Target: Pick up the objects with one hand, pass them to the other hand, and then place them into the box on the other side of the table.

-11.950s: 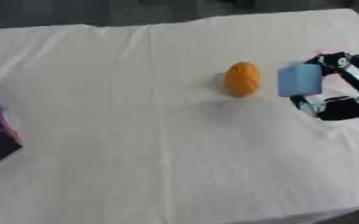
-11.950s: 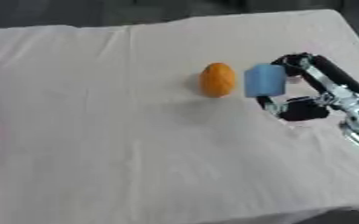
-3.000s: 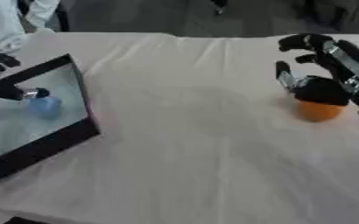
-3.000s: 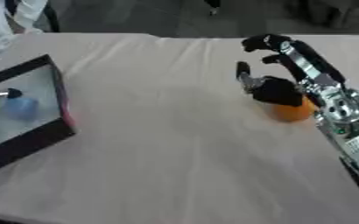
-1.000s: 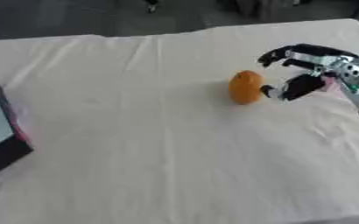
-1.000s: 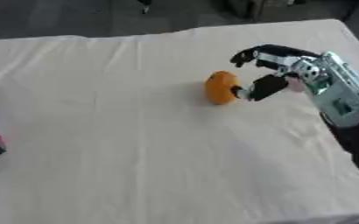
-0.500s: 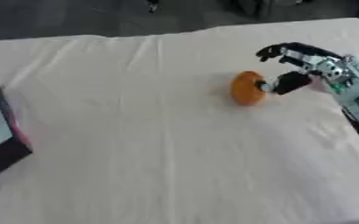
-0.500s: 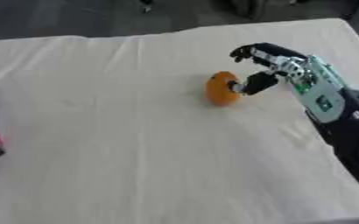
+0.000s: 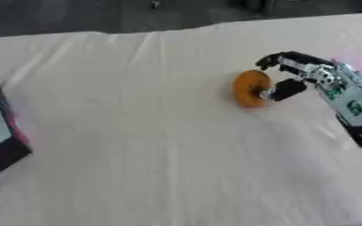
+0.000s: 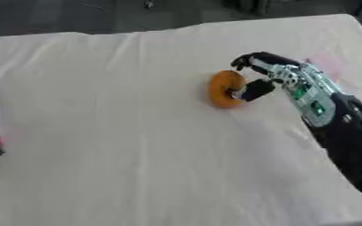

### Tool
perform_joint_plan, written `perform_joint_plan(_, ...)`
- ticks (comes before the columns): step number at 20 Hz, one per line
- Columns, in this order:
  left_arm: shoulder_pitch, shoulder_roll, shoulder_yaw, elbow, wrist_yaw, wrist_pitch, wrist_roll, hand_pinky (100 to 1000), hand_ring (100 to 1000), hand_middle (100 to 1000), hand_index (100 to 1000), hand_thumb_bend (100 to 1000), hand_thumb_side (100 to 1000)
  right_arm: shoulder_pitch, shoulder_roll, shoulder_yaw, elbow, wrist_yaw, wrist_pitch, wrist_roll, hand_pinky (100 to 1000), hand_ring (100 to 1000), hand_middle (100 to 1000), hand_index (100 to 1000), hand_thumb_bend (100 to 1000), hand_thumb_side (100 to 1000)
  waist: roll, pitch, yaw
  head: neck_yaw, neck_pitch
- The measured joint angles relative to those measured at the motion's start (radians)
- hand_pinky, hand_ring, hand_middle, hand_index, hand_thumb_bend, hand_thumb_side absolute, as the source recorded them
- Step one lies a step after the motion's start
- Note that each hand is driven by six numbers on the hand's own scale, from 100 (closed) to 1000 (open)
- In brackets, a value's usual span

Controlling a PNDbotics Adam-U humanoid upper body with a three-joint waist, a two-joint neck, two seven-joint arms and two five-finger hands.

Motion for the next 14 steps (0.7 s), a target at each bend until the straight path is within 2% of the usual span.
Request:
perform_joint_plan(2, 0.000, 0.000, 0.000, 0.000, 0.000, 0.000, 0.000, 964, 776, 750, 761, 249, 614, -0.003, 0.004, 0.001, 0.003, 0.006, 0.005, -0.003, 873, 887, 632, 739, 270, 277, 0.000, 0.000, 0.000, 0.000, 0.000)
perform_joint_plan(3, 0.000, 0.000, 0.000, 0.000, 0.000, 0.000, 0.000, 963, 774, 748, 759, 247, 611, -0.005, 0.006, 0.000, 0.003, 0.006, 0.014, -0.014, 855, 848, 572, 674, 199, 252, 0.000, 0.000, 0.000, 0.001, 0.000)
perform_joint_plan(5, 0.000, 0.000, 0.000, 0.000, 0.000, 0.000, 0.001, 962, 773, 748, 758, 247, 608, -0.004, 0.007, -0.002, -0.006, -0.009, 0.041, -0.054, 849, 816, 516, 609, 100, 205, -0.001, 0.000, -0.001, 0.003, 0.000)
perform_joint_plan(8, 0.000, 0.000, 0.000, 0.000, 0.000, -0.001, 0.005, 961, 773, 747, 758, 249, 604, 0.006, 0.007, -0.001, -0.045, -0.068, 0.078, -0.130, 843, 790, 469, 543, 100, 133, -0.001, -0.001, -0.004, 0.009, 0.000)
perform_joint_plan(10, 0.000, 0.000, 0.000, 0.000, 0.000, -0.001, 0.005, 961, 772, 746, 758, 249, 602, 0.012, 0.007, 0.002, -0.080, -0.123, 0.097, -0.171, 840, 778, 457, 529, 100, 108, -0.001, -0.001, -0.006, 0.010, 0.001)
perform_joint_plan(14, -0.001, 0.000, 0.000, 0.000, 0.000, -0.001, 0.006, 960, 770, 745, 756, 247, 599, 0.023, 0.005, 0.004, -0.176, -0.231, 0.124, -0.224, 836, 763, 451, 520, 100, 100, 0.001, -0.011, -0.011, 0.016, 0.001)
